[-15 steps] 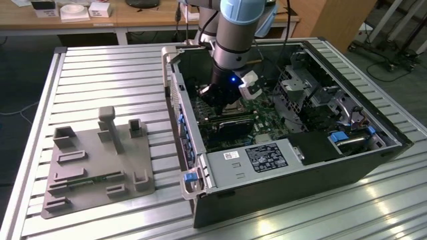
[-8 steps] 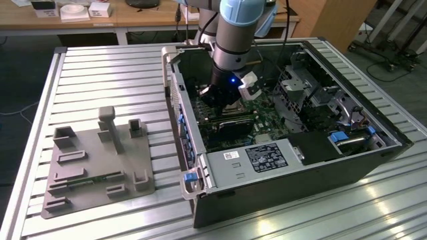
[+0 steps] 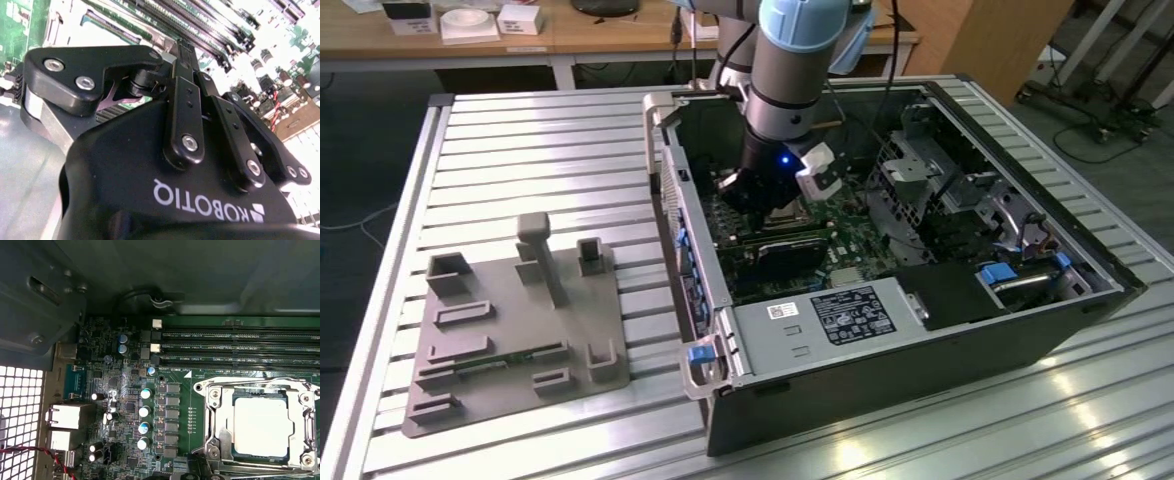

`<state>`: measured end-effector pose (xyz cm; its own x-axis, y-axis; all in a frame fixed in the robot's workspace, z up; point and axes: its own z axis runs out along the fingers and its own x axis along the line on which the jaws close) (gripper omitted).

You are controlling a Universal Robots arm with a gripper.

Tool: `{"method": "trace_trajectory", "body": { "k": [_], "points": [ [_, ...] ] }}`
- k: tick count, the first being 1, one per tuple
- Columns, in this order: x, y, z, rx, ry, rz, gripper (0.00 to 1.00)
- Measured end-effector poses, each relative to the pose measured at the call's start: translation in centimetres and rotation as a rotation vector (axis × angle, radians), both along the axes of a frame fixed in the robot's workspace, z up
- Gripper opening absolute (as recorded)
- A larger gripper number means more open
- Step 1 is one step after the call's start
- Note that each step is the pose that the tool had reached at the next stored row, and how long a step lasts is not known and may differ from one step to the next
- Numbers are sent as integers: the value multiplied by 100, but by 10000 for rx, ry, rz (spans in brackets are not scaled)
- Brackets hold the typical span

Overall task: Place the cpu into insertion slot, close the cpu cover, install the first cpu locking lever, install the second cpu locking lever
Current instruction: 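Install the second cpu locking lever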

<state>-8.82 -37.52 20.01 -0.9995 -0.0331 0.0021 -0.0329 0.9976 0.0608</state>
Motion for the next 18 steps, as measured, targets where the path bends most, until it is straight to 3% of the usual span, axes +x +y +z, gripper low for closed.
{"method": "trace_trajectory", "body": {
  "k": [7, 12, 18],
  "points": [
    [0, 2, 22, 28, 0, 0, 10],
    [15, -24, 23, 42, 9, -16, 10],
    [102, -29, 36, 178, 28, -15, 10]
  ]
}}
